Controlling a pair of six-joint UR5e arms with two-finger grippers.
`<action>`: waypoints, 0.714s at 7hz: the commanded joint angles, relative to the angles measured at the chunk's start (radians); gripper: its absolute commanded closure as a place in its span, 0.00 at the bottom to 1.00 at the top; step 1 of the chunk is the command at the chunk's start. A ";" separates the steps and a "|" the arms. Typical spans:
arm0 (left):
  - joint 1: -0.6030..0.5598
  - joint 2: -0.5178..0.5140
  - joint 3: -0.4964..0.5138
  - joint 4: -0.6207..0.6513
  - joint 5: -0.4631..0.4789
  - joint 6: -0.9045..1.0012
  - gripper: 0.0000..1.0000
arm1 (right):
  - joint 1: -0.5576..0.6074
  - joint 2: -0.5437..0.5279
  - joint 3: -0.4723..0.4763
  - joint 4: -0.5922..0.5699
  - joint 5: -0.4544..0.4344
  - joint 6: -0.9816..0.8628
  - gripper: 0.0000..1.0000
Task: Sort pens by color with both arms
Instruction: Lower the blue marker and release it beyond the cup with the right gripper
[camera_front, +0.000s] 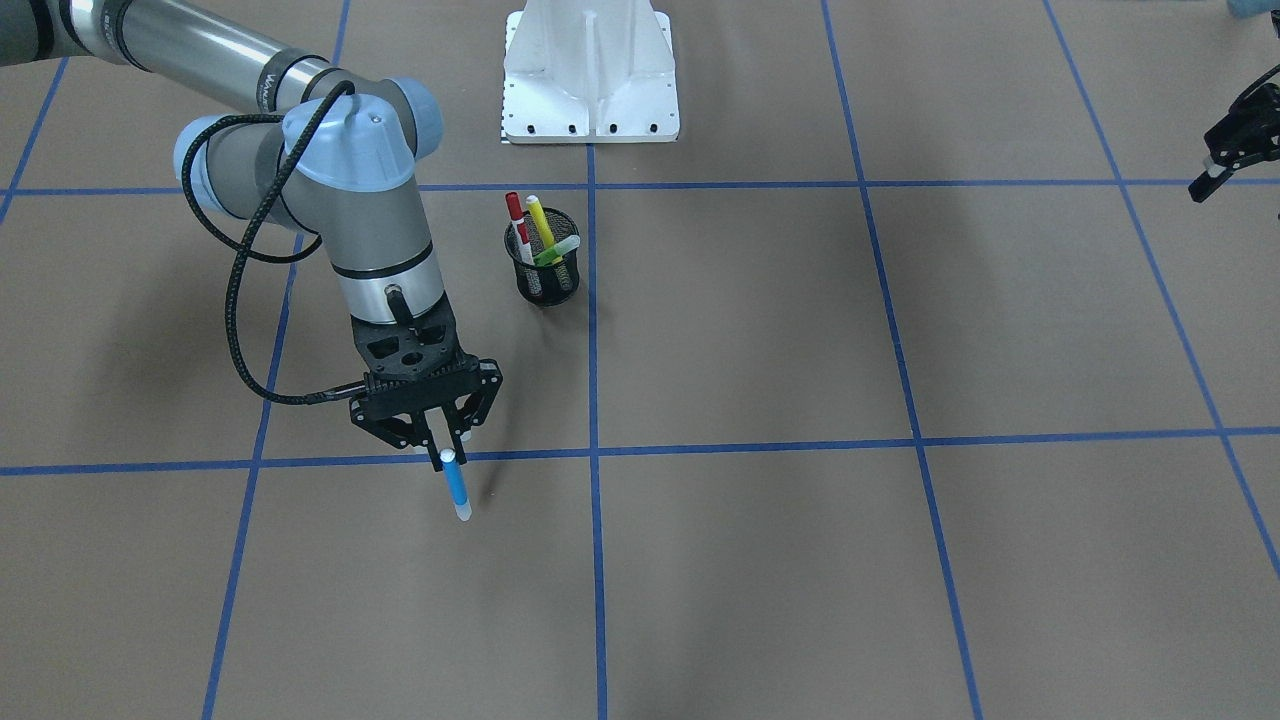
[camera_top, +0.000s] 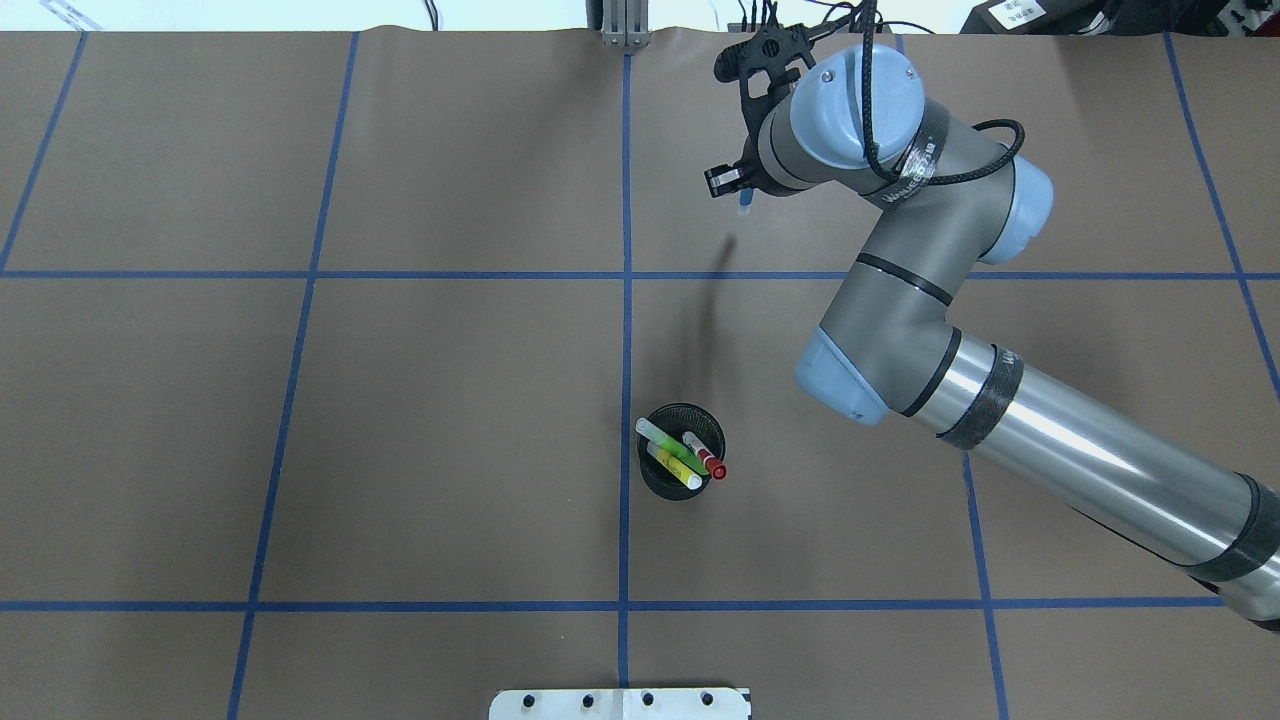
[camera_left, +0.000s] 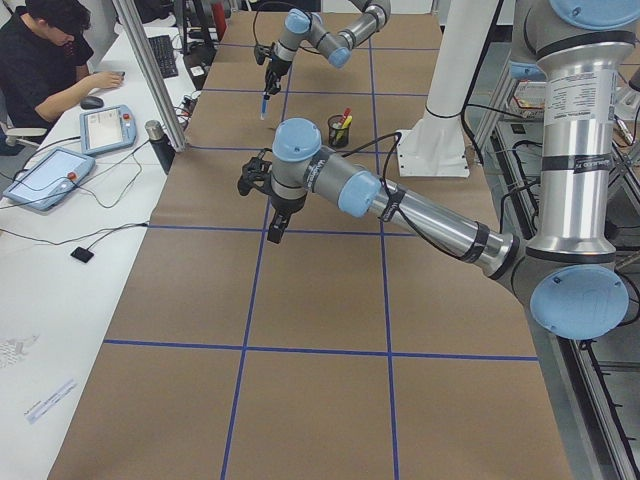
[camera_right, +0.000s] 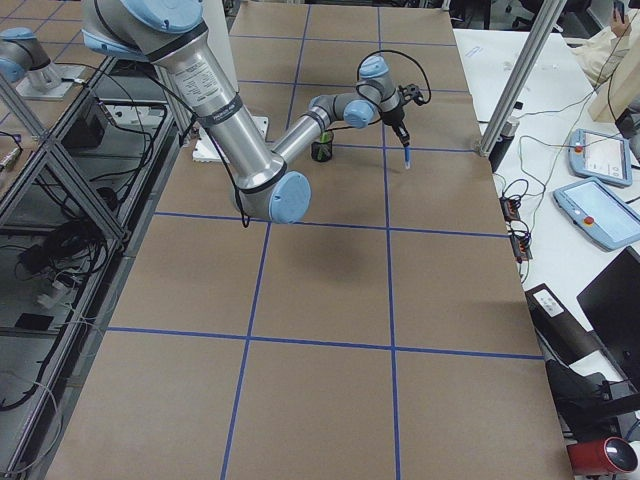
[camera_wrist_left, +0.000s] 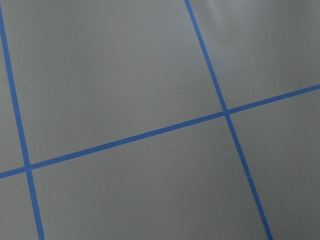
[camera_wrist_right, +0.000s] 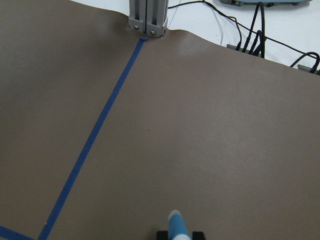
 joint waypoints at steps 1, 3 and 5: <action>0.000 0.000 0.001 0.000 0.000 0.000 0.00 | -0.008 -0.001 -0.001 -0.003 0.001 -0.003 0.31; 0.000 0.000 0.001 0.000 0.000 0.000 0.00 | -0.007 0.002 0.019 -0.013 0.022 -0.006 0.02; 0.002 -0.020 0.006 0.015 0.000 -0.027 0.00 | 0.086 -0.013 0.085 -0.131 0.249 -0.038 0.02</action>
